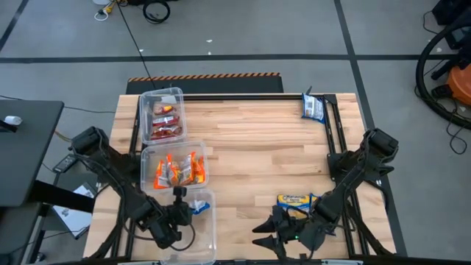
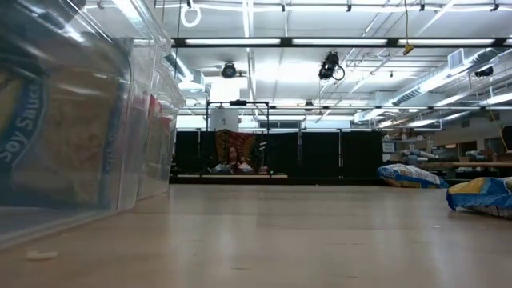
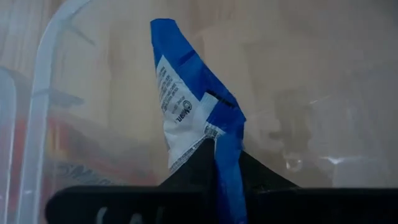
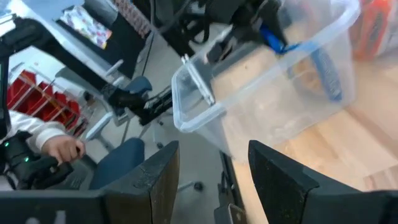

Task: Sort Maruchan noodles
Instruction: Put the blue noodle pack into the bottom transparent bin

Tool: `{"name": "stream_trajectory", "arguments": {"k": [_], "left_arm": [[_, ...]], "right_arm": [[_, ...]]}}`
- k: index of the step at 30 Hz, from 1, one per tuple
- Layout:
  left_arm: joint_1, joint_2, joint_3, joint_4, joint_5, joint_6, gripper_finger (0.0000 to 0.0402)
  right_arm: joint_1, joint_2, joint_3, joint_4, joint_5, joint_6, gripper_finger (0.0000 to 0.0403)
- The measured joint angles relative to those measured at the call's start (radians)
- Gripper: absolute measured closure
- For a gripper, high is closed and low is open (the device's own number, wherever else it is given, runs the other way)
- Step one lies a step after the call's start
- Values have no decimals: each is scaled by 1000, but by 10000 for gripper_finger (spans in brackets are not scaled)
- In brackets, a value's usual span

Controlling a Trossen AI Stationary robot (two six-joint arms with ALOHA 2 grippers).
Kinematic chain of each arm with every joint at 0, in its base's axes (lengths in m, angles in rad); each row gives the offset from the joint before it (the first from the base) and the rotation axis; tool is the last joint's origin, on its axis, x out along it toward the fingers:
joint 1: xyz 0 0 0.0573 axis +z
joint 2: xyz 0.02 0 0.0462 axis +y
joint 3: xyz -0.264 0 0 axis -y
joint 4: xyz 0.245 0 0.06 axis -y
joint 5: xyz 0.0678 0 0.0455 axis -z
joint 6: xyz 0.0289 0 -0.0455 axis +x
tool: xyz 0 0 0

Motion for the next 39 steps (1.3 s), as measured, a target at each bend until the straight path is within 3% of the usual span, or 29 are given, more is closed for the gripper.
{"name": "stream_trajectory", "arguments": {"k": [5,11,20,23,28,30,39], "left_arm": [[7,-6,29,9,13,0,368],[12,-6,33,-58,71,-29,358],[30,-6,34,-111,111,-6,298],[38,-6,34,-112,126,45,315],[37,-7,34,-112,130,69,385],[37,-15,36,-115,134,58,391],[52,-21,109,-223,133,98,325]], "right_arm": [[-42,0,0,-22,-111,32,206],[-79,0,0,-23,-135,30,206],[-112,0,0,-23,-136,28,206],[-118,0,0,-23,-137,26,206],[-122,0,0,-23,-138,20,206],[-122,0,0,-24,-138,19,206],[-122,1,0,-90,-138,33,206]]}}
